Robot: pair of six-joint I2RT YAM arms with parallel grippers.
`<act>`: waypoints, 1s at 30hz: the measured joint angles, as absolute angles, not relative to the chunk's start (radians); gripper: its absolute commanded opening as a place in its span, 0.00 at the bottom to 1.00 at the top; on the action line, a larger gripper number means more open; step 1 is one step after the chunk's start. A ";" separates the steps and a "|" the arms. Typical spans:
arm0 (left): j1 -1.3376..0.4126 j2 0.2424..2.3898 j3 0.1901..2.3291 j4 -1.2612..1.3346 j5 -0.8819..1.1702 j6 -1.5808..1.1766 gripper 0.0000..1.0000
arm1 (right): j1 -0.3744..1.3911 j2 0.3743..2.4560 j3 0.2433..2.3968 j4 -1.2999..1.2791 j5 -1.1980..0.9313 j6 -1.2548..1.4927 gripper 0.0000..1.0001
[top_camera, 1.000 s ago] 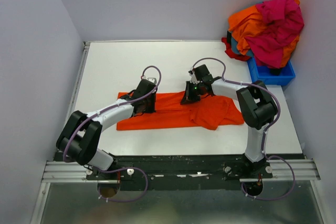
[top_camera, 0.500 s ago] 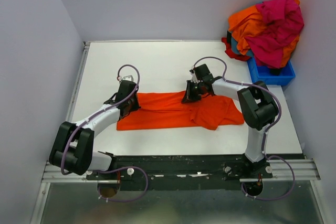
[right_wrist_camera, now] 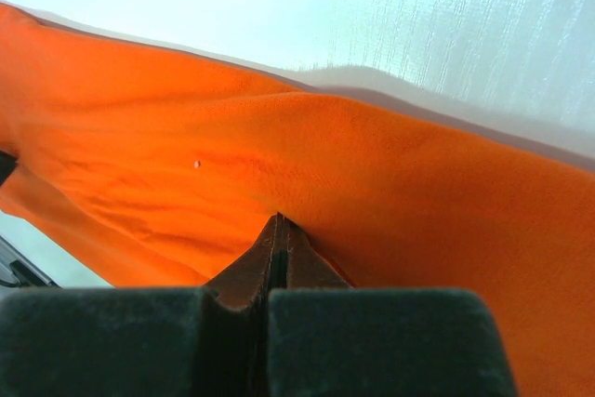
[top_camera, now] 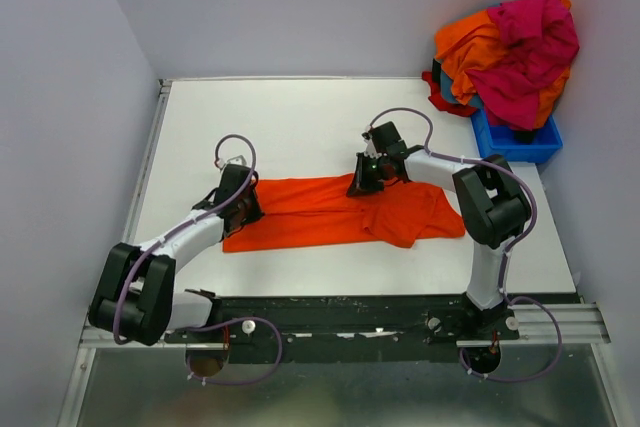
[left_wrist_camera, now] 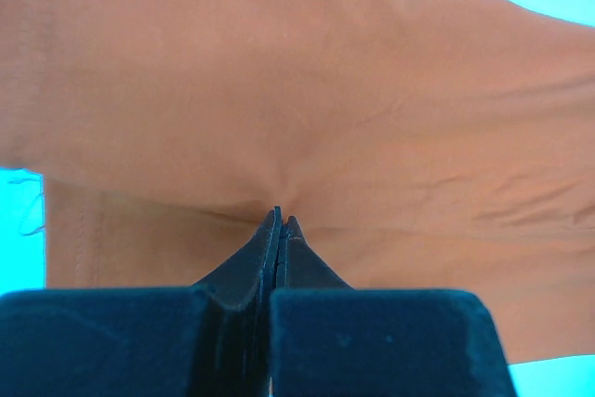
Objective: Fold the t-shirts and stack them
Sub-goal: Fold the other side of the tshirt into a rectangle
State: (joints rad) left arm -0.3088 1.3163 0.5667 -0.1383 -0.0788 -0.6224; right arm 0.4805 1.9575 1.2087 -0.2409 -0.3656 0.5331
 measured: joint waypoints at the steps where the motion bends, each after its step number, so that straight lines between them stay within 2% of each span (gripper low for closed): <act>1: -0.307 1.295 0.567 -0.153 -0.084 -0.626 0.00 | 0.480 1.958 1.209 -0.241 -0.365 0.533 0.01; 11: -0.182 1.219 0.683 -0.177 -0.142 -0.632 0.00 | 0.480 1.942 1.198 -0.241 -0.348 0.532 0.01; 22: -0.113 1.343 0.607 -0.161 -0.163 -0.735 0.00 | 0.480 1.940 1.197 -0.249 -0.334 0.531 0.01; 30: -0.113 1.312 0.549 -0.123 -0.161 -0.779 0.00 | 0.480 1.843 1.159 -0.267 -0.240 0.528 0.01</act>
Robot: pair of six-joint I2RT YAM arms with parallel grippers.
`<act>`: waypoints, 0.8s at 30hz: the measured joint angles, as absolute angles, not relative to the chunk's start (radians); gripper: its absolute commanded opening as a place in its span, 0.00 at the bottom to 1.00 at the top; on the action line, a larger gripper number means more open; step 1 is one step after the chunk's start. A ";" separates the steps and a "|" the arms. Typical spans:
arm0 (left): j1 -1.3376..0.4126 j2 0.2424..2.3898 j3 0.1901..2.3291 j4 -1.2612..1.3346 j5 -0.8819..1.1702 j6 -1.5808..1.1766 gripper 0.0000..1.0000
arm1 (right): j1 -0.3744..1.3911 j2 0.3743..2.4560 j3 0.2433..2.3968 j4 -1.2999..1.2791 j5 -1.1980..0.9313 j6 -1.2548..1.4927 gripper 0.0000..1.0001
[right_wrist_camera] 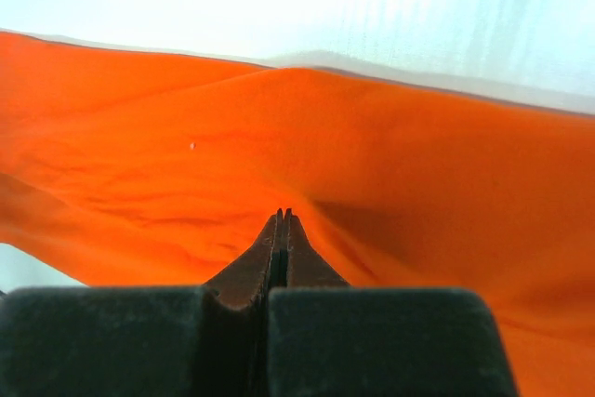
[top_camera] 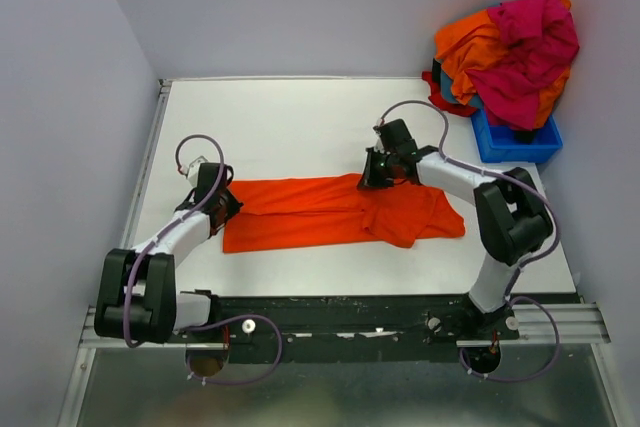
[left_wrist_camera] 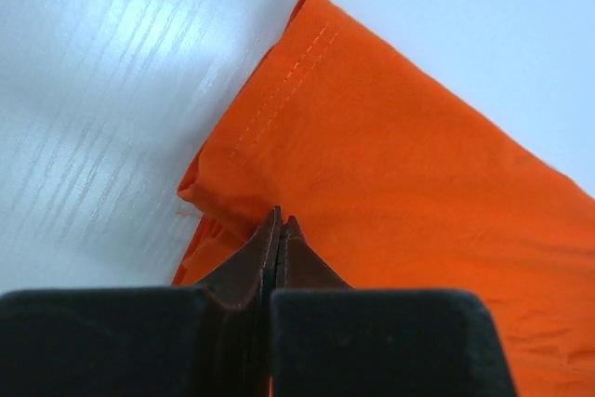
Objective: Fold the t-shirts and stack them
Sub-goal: Fold the other side of the tshirt into a rectangle, then rotate the tshirt 90 degrees
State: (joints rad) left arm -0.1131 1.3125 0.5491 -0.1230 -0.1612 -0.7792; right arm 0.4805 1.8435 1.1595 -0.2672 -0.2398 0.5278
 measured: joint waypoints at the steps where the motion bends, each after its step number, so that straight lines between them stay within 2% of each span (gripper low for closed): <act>1: -0.113 1.289 0.549 -0.131 -0.162 -0.776 0.00 | 0.480 1.815 1.149 -0.269 -0.222 0.525 0.01; 8: -0.139 1.150 0.619 -0.155 -0.169 -0.727 0.00 | 0.443 1.545 1.055 -0.349 -0.011 0.551 0.01; 12: -0.172 1.164 0.653 -0.115 -0.157 -0.704 0.00 | 0.395 1.488 1.022 -0.443 0.146 0.611 0.01; 19: -0.187 1.350 0.667 -0.063 -0.115 -0.715 0.00 | 0.231 1.517 0.971 -0.548 0.202 0.658 0.01; 24: -0.190 1.433 0.683 -0.053 -0.117 -0.749 0.00 | 0.220 1.641 1.036 -0.574 0.199 0.667 0.01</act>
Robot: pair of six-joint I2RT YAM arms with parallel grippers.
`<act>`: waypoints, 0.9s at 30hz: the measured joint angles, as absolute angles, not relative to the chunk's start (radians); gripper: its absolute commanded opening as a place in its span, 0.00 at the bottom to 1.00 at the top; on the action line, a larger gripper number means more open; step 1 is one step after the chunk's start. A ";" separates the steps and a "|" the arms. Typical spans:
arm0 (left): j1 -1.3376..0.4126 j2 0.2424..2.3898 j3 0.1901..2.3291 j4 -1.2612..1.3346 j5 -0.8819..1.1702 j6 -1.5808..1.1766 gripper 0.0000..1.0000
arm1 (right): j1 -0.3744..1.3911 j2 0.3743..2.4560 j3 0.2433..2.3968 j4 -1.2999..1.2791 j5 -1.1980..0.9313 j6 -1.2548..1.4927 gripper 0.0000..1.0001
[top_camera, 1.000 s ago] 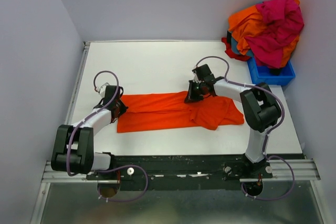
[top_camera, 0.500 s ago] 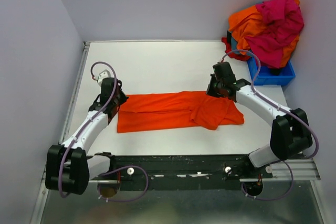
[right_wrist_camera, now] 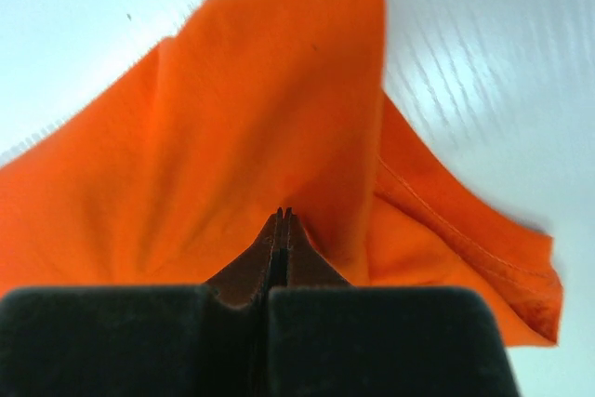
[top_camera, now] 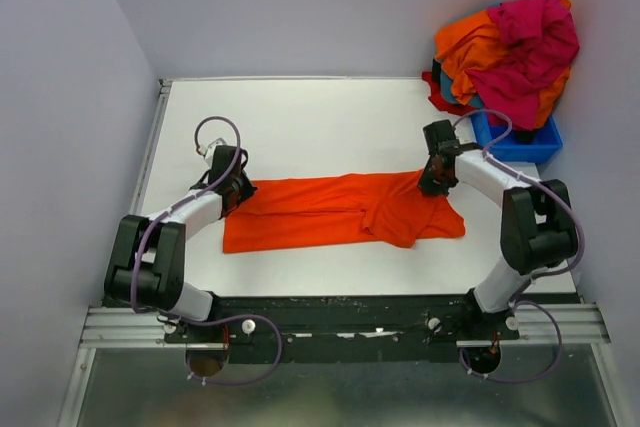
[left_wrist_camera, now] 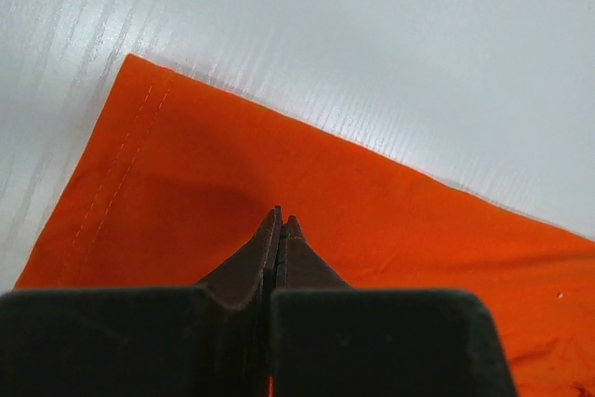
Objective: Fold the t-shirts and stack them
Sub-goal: Rotate the tshirt 90 degrees
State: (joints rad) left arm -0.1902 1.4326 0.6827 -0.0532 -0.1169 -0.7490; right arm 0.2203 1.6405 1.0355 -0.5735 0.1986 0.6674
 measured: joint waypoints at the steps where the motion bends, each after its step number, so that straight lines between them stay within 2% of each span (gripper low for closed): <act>1: -0.190 1.450 0.692 -0.054 -0.119 -0.757 0.00 | 0.220 1.670 1.057 -0.576 0.195 0.672 0.01; 7: -0.190 1.563 0.756 -0.092 -0.164 -0.839 0.00 | 0.174 1.794 1.164 -0.605 0.182 0.705 0.01; 12: -0.190 1.571 0.756 -0.097 -0.204 -0.920 0.00 | 0.142 1.855 1.225 -0.646 0.182 0.719 0.01; 21: -0.201 1.448 0.624 -0.081 -0.248 -1.031 0.00 | 0.136 1.977 1.415 -0.712 0.173 0.717 0.01; 27: -0.314 1.391 0.579 -0.103 -0.282 -1.076 0.00 | 0.146 2.130 1.656 -0.790 0.157 0.674 0.01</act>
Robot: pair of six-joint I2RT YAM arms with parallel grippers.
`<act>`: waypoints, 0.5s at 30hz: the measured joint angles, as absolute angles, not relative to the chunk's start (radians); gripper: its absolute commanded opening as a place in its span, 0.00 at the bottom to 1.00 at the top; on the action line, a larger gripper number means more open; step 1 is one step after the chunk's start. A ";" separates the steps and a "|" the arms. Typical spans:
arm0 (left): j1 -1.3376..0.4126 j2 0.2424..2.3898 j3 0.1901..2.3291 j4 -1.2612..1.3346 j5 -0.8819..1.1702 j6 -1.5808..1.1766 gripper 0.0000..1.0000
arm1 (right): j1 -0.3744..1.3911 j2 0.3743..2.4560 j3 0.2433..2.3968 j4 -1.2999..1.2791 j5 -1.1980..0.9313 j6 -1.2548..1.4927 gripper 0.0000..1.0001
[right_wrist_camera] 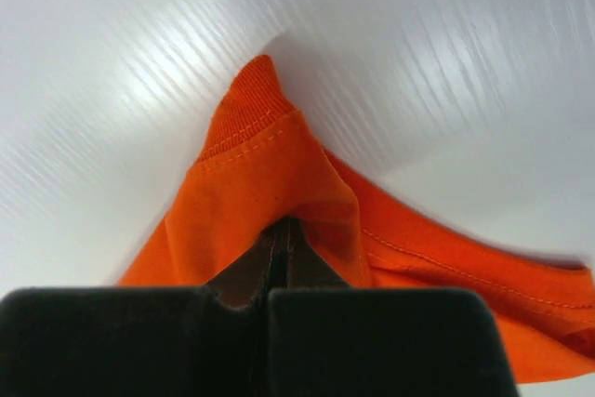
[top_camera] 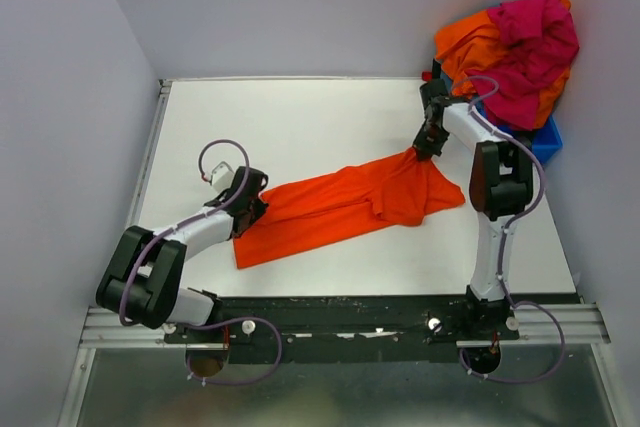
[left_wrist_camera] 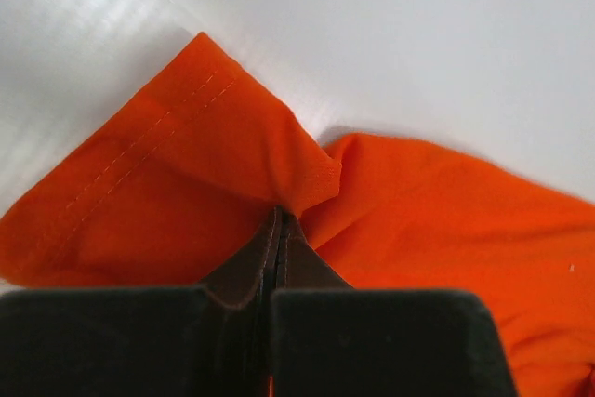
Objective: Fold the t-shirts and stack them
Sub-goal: Rotate the tshirt 90 degrees
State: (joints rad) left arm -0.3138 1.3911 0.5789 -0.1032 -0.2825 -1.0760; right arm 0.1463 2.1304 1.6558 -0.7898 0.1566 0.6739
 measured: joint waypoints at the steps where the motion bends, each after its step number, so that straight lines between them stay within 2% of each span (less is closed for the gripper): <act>1: -0.347 1.386 0.572 -0.103 -0.289 -1.086 0.00 | 0.150 2.160 1.707 -0.806 0.158 0.667 0.01; 4: -0.446 1.392 0.569 -0.093 -0.311 -1.126 0.00 | 0.177 2.258 1.888 -0.874 0.179 0.650 0.01; 8: -0.488 1.392 0.556 -0.075 -0.339 -1.165 0.00 | 0.227 2.379 2.106 -0.937 0.199 0.634 0.01; 15: -0.622 1.318 0.487 -0.081 -0.387 -1.277 0.00 | 0.271 2.501 2.301 -0.996 0.211 0.615 0.01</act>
State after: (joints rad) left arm -0.6216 1.3178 0.4873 -0.0811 -0.3866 -1.2774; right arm 0.2710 2.5008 2.3013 -0.9962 0.2111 0.6151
